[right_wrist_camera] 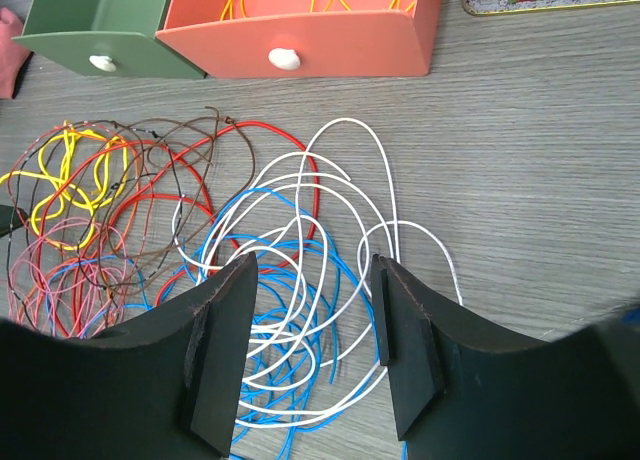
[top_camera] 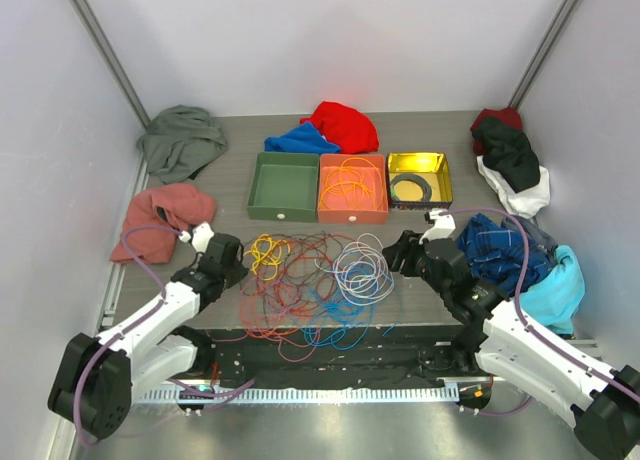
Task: Untangle the cables
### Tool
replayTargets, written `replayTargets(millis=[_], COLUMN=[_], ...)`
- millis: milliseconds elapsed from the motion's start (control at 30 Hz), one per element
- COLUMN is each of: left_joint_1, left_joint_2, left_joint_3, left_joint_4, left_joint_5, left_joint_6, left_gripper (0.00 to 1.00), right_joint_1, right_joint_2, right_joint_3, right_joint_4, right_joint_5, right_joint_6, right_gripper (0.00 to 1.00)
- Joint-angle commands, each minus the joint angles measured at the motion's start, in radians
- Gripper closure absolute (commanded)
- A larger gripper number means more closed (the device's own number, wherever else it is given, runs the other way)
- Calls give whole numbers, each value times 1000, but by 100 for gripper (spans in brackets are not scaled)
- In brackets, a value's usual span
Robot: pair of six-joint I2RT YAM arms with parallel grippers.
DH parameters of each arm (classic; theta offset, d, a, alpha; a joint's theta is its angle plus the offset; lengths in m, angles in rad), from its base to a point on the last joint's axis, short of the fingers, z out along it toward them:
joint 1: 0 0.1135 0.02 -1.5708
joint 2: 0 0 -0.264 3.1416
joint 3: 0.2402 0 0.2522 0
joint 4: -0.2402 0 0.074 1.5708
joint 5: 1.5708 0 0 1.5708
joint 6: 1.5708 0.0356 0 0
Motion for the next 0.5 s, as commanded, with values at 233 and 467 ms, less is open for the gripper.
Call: replayTargets(millis=[233, 467], left_joint_1=[2, 1], left_joint_2=[-144, -247], left_joint_3=[175, 367], left_joint_4=[-26, -107], left_joint_5=[-94, 10], left_joint_6=[111, 194], left_gripper=[100, 100], right_joint_1=[6, 4], right_joint_2=[-5, -1], right_joint_3=[21, 28], right_joint_4=[25, 45], right_joint_5=[3, -12], right_joint_6=[-16, -1], right_gripper=[43, 43])
